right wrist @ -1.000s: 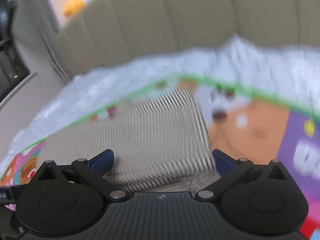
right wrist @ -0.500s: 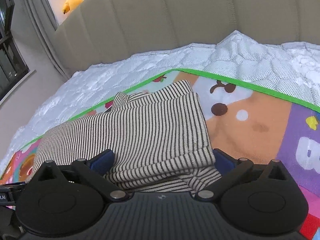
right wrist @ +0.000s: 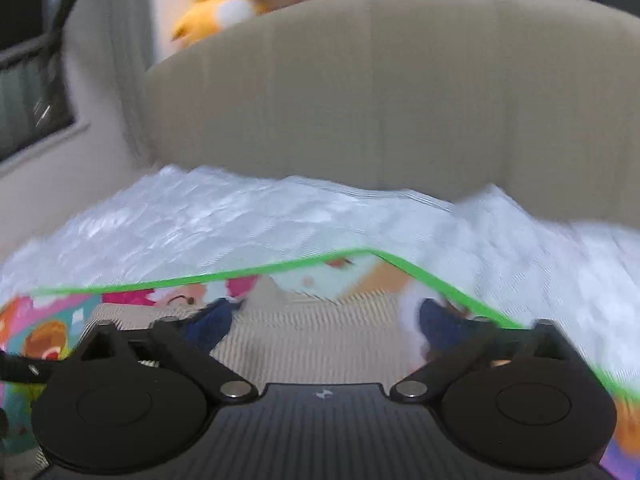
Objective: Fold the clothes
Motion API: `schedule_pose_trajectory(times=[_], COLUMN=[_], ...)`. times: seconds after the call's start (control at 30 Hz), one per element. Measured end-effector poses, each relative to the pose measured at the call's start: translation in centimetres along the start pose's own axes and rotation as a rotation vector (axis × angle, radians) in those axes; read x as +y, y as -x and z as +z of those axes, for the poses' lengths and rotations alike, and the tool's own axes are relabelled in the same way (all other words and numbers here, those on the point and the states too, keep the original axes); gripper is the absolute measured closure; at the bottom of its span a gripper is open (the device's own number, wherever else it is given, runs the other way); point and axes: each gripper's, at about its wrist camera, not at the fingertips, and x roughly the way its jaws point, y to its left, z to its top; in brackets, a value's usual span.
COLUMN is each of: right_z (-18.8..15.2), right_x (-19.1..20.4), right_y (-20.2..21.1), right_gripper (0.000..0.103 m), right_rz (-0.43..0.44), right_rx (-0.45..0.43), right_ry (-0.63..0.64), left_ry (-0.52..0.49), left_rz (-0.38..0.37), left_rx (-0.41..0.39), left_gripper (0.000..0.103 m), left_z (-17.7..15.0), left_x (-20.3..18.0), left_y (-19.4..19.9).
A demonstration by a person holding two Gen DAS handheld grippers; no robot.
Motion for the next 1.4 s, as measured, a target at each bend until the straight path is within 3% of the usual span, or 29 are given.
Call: schedule_pose_trajectory(times=[0.03, 0.17, 0.27, 0.3, 0.37, 0.5, 0.6, 0.7, 0.9, 0.97, 1.03, 1.1, 1.17, 1.33, 1.4], right_z=[0.8, 2.6, 1.7, 1.6, 1.9, 3.2, 2.1, -0.8, -7.4, -8.2, -7.9, -7.2, -6.7, -6.9, -7.5], right_x=[0.6, 3.0, 3.5, 3.7, 3.1, 1.4, 0.6, 0.4, 1.8, 1.7, 1.0, -0.2, -1.3, -4.0, -4.7], right_y=[-1.6, -7.9, -10.8, -10.6, -8.6, 0.2, 7.7, 12.9, 16.8, 18.4, 20.0, 21.3, 21.8, 20.0, 18.1], right_gripper=[0.047, 0.048, 0.066, 0.082, 0.096, 0.097, 0.097, 0.097, 0.096, 0.094, 0.079, 0.049, 0.04, 0.031, 0.03], right_rz=[0.008, -0.013, 0.0, 0.0, 0.02, 0.115, 0.168, 0.195, 0.235, 0.26, 0.265, 0.248, 0.217, 0.162, 0.154], right_rx=[0.028, 0.134, 0.213, 0.199, 0.177, 0.087, 0.068, 0.095, 0.216, 0.2, 0.161, 0.115, 0.092, 0.149, 0.195], right_ry=[0.017, 0.072, 0.078, 0.082, 0.035, -0.015, -0.006, 0.005, 0.075, 0.069, 0.051, 0.028, 0.008, -0.058, -0.089], left_ry=[0.024, 0.107, 0.149, 0.163, 0.188, 0.237, 0.274, 0.282, 0.206, 0.139, 0.075, 0.027, -0.006, -0.116, -0.096], left_rz=[0.006, 0.031, 0.045, 0.045, 0.043, 0.027, -0.025, -0.078, -0.107, -0.09, -0.048, -0.008, 0.024, 0.11, 0.06], left_rx=[-0.012, -0.052, -0.075, -0.082, -0.097, -0.116, -0.143, -0.173, -0.161, -0.122, -0.077, -0.019, 0.036, 0.162, 0.197], left_gripper=[0.0, 0.0, 0.0, 0.0, 0.0, 0.0, 0.0, 0.0, 0.0, 0.0, 0.0, 0.0, 0.0, 0.0, 0.0], left_z=[0.3, 1.2, 1.8, 1.9, 2.2, 2.6, 2.9, 3.0, 1.8, 0.8, -0.4, -1.6, -2.9, -6.0, -6.8], left_x=[0.6, 2.7, 3.9, 4.2, 4.9, 5.5, 5.1, 3.5, -1.7, -3.4, -4.6, -5.2, -5.4, -5.5, -5.3], left_y=[0.2, 1.0, 1.4, 1.6, 1.9, 2.7, 4.2, 6.2, 9.9, 10.5, 10.7, 10.7, 10.7, 10.2, 10.3])
